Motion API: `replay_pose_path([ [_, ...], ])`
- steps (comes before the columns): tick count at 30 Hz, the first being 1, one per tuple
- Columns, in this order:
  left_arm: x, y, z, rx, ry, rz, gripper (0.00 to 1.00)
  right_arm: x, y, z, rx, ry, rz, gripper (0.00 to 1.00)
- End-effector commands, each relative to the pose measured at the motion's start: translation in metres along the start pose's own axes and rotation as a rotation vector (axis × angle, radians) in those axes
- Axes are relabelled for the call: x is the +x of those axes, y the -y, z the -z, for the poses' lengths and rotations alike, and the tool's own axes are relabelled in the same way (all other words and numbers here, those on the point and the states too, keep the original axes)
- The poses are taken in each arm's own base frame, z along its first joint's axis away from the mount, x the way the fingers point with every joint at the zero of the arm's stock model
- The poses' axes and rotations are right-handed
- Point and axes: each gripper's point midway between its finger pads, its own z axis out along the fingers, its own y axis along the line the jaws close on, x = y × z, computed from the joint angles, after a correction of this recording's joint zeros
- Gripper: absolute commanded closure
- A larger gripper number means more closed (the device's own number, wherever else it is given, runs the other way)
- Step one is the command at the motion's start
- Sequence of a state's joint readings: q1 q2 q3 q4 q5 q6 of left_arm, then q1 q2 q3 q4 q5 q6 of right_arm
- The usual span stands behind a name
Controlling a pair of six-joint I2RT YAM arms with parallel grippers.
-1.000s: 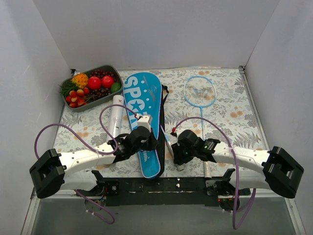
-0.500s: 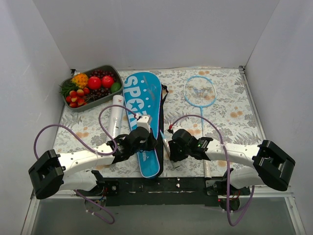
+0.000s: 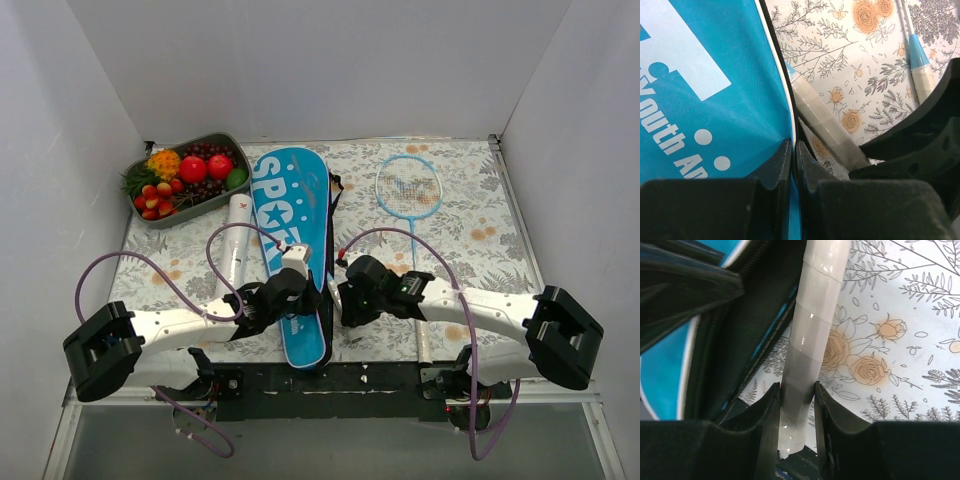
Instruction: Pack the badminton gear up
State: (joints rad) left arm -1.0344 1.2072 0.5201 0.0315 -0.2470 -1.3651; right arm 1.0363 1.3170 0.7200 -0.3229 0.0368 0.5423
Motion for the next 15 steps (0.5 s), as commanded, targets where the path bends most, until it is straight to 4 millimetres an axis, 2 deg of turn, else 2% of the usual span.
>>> replay_pose_path([
  [1, 0.003, 0.024, 0.002, 0.094, -0.012, -0.003, 1.00, -0.051, -0.051, 0.030, -0.188, 0.166, 0.030, 0.99],
  [8, 0.003, 0.030, 0.000, 0.108, -0.014, -0.006, 1.00, -0.055, -0.083, 0.036, -0.293, 0.197, 0.027, 0.99],
  [13, 0.002, 0.032, 0.001, 0.113, -0.010, 0.002, 1.00, -0.056, -0.103, 0.026, -0.342, 0.206, 0.022, 0.99],
  [15, 0.002, 0.032, 0.002, 0.115, -0.008, 0.002, 1.00, -0.050, -0.107, 0.018, -0.351, 0.194, 0.017, 0.99],
])
